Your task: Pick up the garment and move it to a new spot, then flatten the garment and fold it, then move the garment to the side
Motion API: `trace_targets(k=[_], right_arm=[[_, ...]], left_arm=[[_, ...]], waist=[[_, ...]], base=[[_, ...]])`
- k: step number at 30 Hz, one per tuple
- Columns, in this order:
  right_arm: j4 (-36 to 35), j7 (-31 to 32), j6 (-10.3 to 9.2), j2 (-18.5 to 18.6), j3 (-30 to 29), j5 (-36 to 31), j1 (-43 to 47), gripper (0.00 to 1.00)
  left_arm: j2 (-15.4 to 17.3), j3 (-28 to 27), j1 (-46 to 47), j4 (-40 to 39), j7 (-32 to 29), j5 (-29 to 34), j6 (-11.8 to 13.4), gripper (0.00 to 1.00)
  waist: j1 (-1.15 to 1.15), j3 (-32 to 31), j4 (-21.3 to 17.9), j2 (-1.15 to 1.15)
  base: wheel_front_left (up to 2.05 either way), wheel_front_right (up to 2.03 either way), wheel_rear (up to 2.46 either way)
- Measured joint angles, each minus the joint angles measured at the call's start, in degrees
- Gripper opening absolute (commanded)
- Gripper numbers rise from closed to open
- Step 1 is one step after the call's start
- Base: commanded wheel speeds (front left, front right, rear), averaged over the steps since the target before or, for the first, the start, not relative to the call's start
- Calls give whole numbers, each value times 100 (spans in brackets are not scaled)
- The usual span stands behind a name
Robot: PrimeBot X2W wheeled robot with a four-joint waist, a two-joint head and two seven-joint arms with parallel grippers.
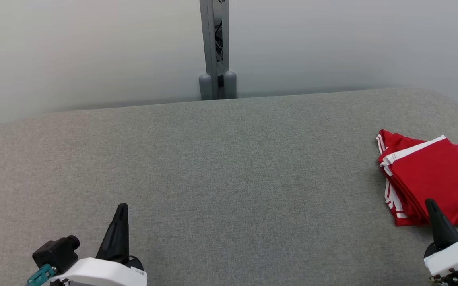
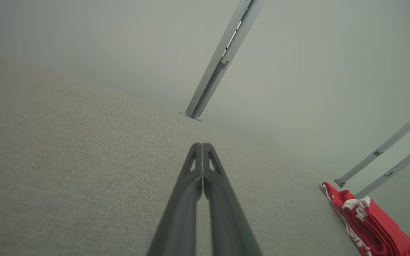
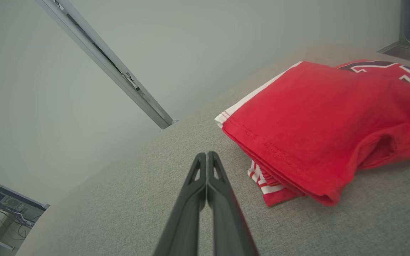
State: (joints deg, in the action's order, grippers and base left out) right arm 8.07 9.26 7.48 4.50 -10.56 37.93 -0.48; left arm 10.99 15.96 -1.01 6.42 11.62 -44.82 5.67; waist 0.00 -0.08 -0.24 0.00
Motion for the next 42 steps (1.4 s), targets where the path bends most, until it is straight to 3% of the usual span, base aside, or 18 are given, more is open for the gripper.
trace_targets(k=[42], right_arm=[[1051,1429,-1,291,-1203,2685,-873,0]], left_arm=[[-439,-55,378,369,171,-2595,-671,0]], waist=[[0,66,14,0]], base=[[0,0,0]])
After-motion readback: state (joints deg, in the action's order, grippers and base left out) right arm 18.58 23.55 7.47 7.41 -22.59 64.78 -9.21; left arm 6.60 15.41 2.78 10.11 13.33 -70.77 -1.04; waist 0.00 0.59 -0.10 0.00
